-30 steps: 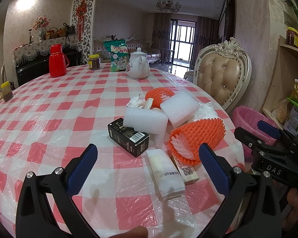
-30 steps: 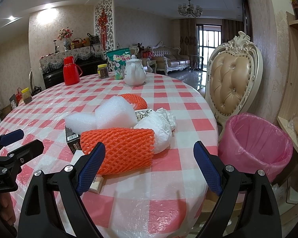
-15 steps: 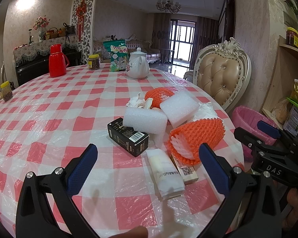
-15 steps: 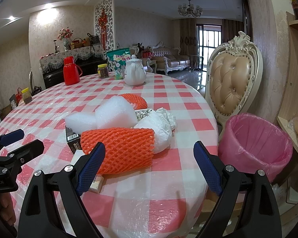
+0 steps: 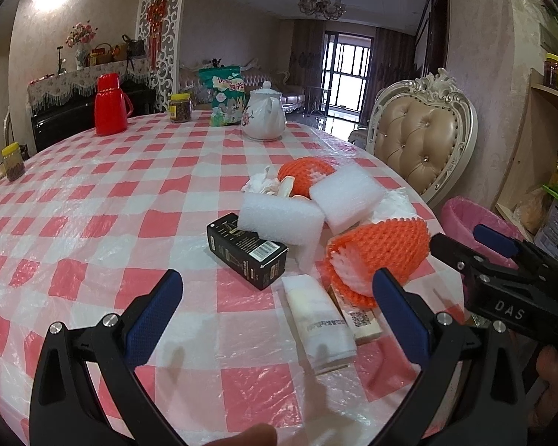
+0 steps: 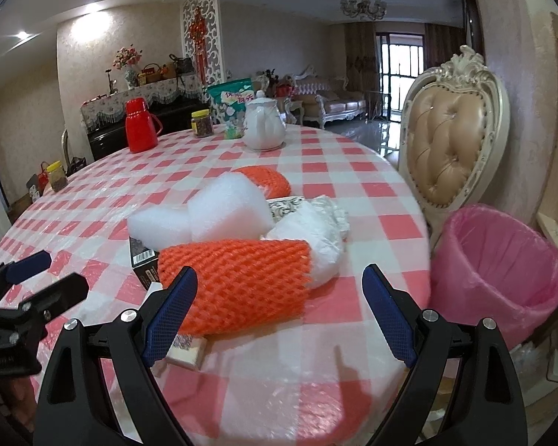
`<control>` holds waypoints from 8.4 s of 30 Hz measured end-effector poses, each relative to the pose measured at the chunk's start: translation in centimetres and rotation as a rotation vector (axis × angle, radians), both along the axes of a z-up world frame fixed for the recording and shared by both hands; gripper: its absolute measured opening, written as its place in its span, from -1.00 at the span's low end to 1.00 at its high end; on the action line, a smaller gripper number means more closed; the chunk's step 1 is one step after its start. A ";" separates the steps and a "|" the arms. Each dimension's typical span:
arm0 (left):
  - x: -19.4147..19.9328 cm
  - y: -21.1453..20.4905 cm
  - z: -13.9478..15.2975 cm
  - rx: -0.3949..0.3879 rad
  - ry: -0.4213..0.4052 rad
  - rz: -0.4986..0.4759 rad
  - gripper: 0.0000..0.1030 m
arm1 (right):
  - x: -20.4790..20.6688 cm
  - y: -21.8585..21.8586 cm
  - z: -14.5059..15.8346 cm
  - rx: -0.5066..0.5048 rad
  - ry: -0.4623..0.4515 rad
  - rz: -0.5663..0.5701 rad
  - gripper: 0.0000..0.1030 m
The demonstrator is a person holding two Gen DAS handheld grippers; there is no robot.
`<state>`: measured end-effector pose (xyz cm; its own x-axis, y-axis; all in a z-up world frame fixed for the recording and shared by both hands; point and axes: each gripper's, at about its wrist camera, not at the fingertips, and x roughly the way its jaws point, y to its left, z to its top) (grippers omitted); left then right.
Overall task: Collect trash
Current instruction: 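Grasp the orange foam net with the right tool while the left tool grasps the white paper packet, then carry both items to the pink wastebasket and open both tools to drop them, then move both tools back over the table toward the remaining trash, then grasp the white plastic bag with the right tool while the left tool grasps a white foam block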
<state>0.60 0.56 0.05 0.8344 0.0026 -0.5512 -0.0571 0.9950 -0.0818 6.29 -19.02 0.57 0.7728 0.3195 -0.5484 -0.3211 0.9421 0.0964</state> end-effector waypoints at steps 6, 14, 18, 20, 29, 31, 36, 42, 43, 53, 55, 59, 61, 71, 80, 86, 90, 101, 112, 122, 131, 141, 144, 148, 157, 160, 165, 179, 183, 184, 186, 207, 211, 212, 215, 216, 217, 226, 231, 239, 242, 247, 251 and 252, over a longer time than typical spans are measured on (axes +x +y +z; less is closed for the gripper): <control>0.6 1.6 -0.6 -0.017 0.017 0.036 0.91 | 2.1 1.7 -1.0 0.004 0.055 0.021 0.65; 1.3 3.5 -0.6 -0.032 0.031 0.079 0.91 | 4.0 2.8 -3.7 -0.002 0.162 0.034 0.65; 2.0 3.8 -1.0 -0.037 0.045 0.084 0.91 | 4.1 2.7 -4.2 0.006 0.184 0.057 0.64; 2.4 3.8 -1.2 -0.044 0.057 0.082 0.91 | 4.2 2.6 -4.4 0.026 0.205 0.083 0.35; 3.0 2.4 -2.3 -0.063 0.114 0.044 0.91 | 3.0 1.7 -3.9 0.065 0.203 0.156 -0.18; 3.1 1.7 -2.6 -0.065 0.139 0.025 0.91 | 2.6 1.3 -3.5 0.064 0.190 0.160 -0.21; 3.5 -0.2 -3.6 -0.071 0.205 -0.022 0.81 | 1.8 0.2 -2.5 0.081 0.159 0.161 -0.24; 4.3 -1.0 -5.1 -0.095 0.288 -0.026 0.28 | 0.9 -1.8 -0.2 0.092 0.084 0.137 -0.24; 4.4 -1.2 -5.4 -0.092 0.300 -0.026 0.27 | 0.9 -2.1 0.0 0.090 0.075 0.131 -0.24; 5.0 -2.7 -6.4 -0.045 0.350 -0.031 -0.47 | 1.8 -8.2 1.1 0.078 0.031 -0.003 -0.24; 4.9 -2.7 -6.0 -0.049 0.340 -0.024 -0.52 | 2.3 -9.7 1.1 0.076 0.030 -0.039 -0.24; 4.3 -2.5 -5.0 -0.033 0.318 -0.003 -0.52 | 2.7 -12.1 1.1 0.070 0.019 -0.097 -0.24; 3.9 -2.3 -4.0 -0.026 0.298 0.013 -0.52 | 3.0 -13.2 1.2 0.066 0.013 -0.121 -0.24; 4.9 -7.4 2.9 -0.057 0.107 -0.135 -0.52 | 5.1 -20.1 2.0 0.021 -0.029 -0.313 -0.24; 11.5 -17.6 4.1 -0.109 0.086 -0.384 -0.52 | 7.2 -24.5 0.5 -0.021 0.006 -0.433 -0.23; 15.1 -23.1 3.7 -0.140 0.104 -0.497 -0.51 | 8.4 -26.3 -1.0 -0.037 0.048 -0.457 -0.23; 17.2 -25.7 2.8 -0.154 0.135 -0.532 -0.51 | 9.0 -26.9 -1.4 -0.041 0.058 -0.467 -0.22; 20.9 -29.2 0.1 -0.200 0.209 -0.573 -0.49 | 9.8 -27.6 -2.6 -0.047 0.094 -0.472 -0.06; 22.6 -30.1 -0.9 -0.259 0.248 -0.595 0.13 | 9.9 -27.8 -2.8 -0.054 0.099 -0.502 0.38; 20.8 -27.5 -0.5 -0.252 0.216 -0.530 0.21 | 9.0 -27.9 -2.5 -0.043 0.081 -0.509 0.61; 17.2 -22.4 -0.2 -0.225 0.173 -0.404 0.25 | 7.8 -25.8 -2.1 -0.030 0.070 -0.462 0.65; 12.9 -15.2 1.1 -0.178 0.098 -0.259 0.31 | 6.9 -21.2 -1.3 -0.026 0.064 -0.366 0.65; 12.0 -12.8 1.3 -0.181 0.086 -0.219 0.31 | 7.0 -19.2 -1.3 -0.020 0.070 -0.334 0.65; 10.7 -9.1 1.4 -0.178 0.070 -0.148 0.35 | 7.1 -16.6 -1.4 -0.028 0.074 -0.285 0.65; 9.2 -2.8 1.5 -0.208 0.056 -0.037 0.37 | 7.3 -10.8 -1.4 -0.037 0.088 -0.169 0.65; 8.9 -1.9 1.5 -0.214 0.055 -0.026 0.37 | 7.5 -8.6 -1.7 -0.045 0.095 -0.126 0.65; 8.9 -0.8 1.1 -0.227 0.058 -0.010 0.38 | 7.8 -5.5 -1.9 -0.051 0.101 -0.063 0.65; 9.0 0.9 0.6 -0.256 0.062 0.006 0.39 | 9.8 -0.7 -3.6 -0.066 0.162 0.046 0.65; 9.1 0.9 0.5 -0.267 0.063 -0.004 0.41 | 10.3 -0.2 -4.2 -0.060 0.185 0.060 0.65; 9.2 0.8 0.5 -0.275 0.066 -0.013 0.44 | 10.4 -0.2 -4.4 -0.059 0.189 0.061 0.65; 9.5 0.4 0.3 -0.277 0.071 -0.030 0.47 | 10.6 0.0 -4.6 -0.065 0.198 0.062 0.64; 13.0 -2.8 0.0 -0.290 0.103 -0.106 0.50 | 10.1 -1.8 -4.6 -0.052 0.211 0.079 -0.15; 14.0 -3.5 -0.3 -0.289 0.117 -0.121 0.50 | 9.7 -2.9 -4.1 -0.044 0.200 0.066 -0.15; 14.2 -3.6 -0.4 -0.285 0.122 -0.122 0.50 | 9.6 -3.3 -3.9 -0.043 0.196 0.059 -0.15; 14.7 -4.3 -0.8 -0.270 0.139 -0.130 0.50 | 9.5 -4.3 -3.7 -0.038 0.191 0.045 -0.15; 14.9 -4.5 -1.0 -0.263 0.146 -0.134 0.50 | 9.5 -4.5 -3.6 -0.037 0.189 0.040 -0.15; 15.0 -4.9 -1.2 -0.244 0.154 -0.139 0.50 | 9.4 -4.9 -3.5 -0.036 0.187 0.034 -0.15; 14.8 -7.5 -1.6 -0.172 0.173 -0.182 0.50 | 8.9 -8.3 -3.0 -0.033 0.171 -0.023 -0.15; 14.2 -8.5 -1.6 -0.154 0.174 -0.194 0.50 | 8.9 -9.8 -3.0 -0.026 0.170 -0.051 -0.15; 13.3 -8.4 -1.1 -0.219 0.157 -0.234 0.50 | 8.5 -11.4 -2.6 -0.018 0.156 -0.082 -0.15; 13.4 -9.2 -1.3 -0.201 0.170 -0.241 0.50 | 8.4 -11.8 -2.2 -0.018 0.145 -0.095 -0.15; 14.1 -10.6 -2.4 -0.148 0.225 -0.212 0.50 | 8.2 -12.8 -1.6 -0.022 0.122 -0.123 -0.15; 15.0 -11.4 -3.3 -0.097 0.273 -0.169 0.50 | 8.2 -13.8 -1.3 -0.034 0.106 -0.154 -0.15; 15.2 -11.7 -3.6 -0.083 0.285 -0.159 0.50 | 8.2 -14.1 -1.2 -0.038 0.102 -0.164 -0.15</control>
<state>15.84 -11.09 -3.54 0.6330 -0.1699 -0.7553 0.0657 0.9839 -0.1663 14.47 -33.09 -0.67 0.7525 0.1717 -0.6359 -0.1534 0.9846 0.0844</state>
